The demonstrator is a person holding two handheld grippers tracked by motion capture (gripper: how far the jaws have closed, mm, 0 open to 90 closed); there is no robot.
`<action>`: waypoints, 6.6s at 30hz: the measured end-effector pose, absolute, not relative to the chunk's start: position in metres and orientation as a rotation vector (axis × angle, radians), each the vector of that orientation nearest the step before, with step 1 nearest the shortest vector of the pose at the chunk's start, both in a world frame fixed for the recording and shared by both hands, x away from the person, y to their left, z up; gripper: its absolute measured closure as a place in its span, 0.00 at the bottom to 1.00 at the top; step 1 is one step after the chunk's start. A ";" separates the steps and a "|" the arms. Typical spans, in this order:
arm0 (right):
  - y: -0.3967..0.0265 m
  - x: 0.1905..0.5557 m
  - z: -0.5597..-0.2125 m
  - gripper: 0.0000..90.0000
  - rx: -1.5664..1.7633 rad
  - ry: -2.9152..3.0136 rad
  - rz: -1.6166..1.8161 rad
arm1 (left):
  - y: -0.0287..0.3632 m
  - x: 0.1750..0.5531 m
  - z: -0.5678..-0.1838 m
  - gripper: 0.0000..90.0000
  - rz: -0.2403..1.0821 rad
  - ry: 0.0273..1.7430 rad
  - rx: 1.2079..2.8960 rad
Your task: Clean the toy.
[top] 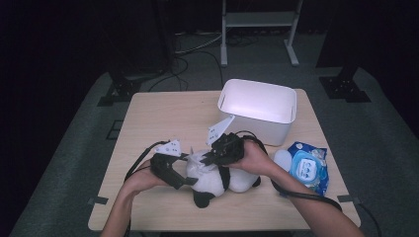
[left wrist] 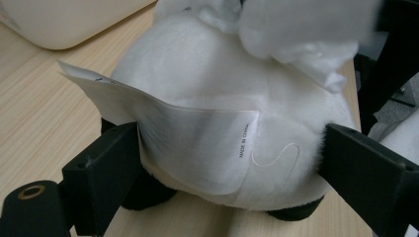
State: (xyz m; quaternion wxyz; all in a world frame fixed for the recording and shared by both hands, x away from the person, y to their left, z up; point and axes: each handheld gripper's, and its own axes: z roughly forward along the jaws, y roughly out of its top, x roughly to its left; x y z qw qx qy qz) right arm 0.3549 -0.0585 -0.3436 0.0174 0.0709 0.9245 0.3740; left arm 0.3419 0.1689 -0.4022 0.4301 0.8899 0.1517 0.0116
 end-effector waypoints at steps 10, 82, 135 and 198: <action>-0.105 0.367 -0.347 0.91 0.336 2.835 1.070 | 0.166 0.343 -0.404 0.10 0.026 0.389 2.221; -0.156 0.386 -0.360 0.91 0.504 2.774 1.119 | 0.167 0.349 -0.408 0.10 0.040 0.387 2.213; -0.103 0.329 -0.360 0.90 0.161 2.918 1.099 | 0.169 0.346 -0.407 0.10 0.035 0.370 2.225; -0.123 0.354 -0.349 0.90 0.314 2.873 1.169 | 0.142 0.333 -0.387 0.13 0.052 0.268 2.251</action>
